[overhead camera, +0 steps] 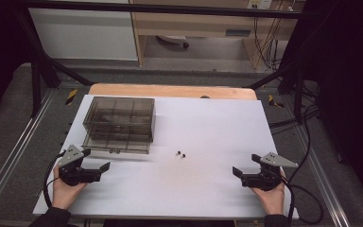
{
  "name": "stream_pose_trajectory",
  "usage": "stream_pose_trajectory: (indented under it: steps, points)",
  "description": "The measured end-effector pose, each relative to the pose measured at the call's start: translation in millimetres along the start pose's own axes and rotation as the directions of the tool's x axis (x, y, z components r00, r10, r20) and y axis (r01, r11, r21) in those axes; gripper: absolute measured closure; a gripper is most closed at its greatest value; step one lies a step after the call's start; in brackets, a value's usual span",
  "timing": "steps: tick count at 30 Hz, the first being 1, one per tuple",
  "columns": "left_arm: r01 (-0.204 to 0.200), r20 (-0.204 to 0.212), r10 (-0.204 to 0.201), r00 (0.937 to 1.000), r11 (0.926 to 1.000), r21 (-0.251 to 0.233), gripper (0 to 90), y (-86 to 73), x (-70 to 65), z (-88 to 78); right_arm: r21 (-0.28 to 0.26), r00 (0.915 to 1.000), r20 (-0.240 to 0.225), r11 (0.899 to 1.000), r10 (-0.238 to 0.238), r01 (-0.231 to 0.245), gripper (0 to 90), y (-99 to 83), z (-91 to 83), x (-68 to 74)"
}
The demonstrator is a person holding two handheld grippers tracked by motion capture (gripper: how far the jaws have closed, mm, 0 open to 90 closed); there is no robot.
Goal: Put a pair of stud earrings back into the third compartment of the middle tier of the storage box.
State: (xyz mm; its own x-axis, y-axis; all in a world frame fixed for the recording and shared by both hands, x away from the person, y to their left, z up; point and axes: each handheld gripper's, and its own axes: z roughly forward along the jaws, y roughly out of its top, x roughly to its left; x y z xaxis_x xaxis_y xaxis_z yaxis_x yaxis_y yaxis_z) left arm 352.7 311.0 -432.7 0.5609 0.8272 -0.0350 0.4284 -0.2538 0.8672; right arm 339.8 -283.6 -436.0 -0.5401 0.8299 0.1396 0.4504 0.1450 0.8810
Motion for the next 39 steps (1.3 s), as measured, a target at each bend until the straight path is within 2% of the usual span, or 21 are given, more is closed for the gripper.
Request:
stream_pose_trajectory:
  steps: [12,21,24,28,34,39]
  points:
    - [-0.004,0.021,0.003,0.9998,0.9996,0.029,3.7,-2.5,-6.6,4.6,0.016,1.0,0.0,1.0,-0.009,0.009,0.9,-1.7,0.8,3.2]
    - [-0.032,0.06,0.029,0.9978,0.9985,0.044,3.8,3.0,-22.2,14.5,0.014,0.9998,-0.011,1.0,-0.013,0.014,0.8,-2.0,0.1,4.7]
    - [-0.025,0.077,0.021,0.9968,0.9986,0.048,3.9,5.1,-27.3,17.8,0.017,0.9999,-0.011,1.0,-0.011,0.012,0.8,-2.0,0.3,4.4]
    - [-0.043,0.092,0.037,0.9951,0.9968,0.067,4.4,8.1,-37.4,22.1,0.02,0.9998,-0.011,1.0,-0.013,0.014,0.9,-2.1,0.5,5.1]
    - [-0.051,0.118,0.044,0.9921,0.9971,0.056,4.9,14.3,-46.9,22.9,0.018,0.9998,-0.003,1.0,-0.018,0.018,0.9,-1.7,-1.1,5.3]
    - [-0.072,0.125,0.066,0.99,0.9963,0.047,6.1,23.4,-54.3,22.3,0.022,0.9998,-0.001,1.0,-0.018,0.018,0.8,-1.4,-1.5,5.0]
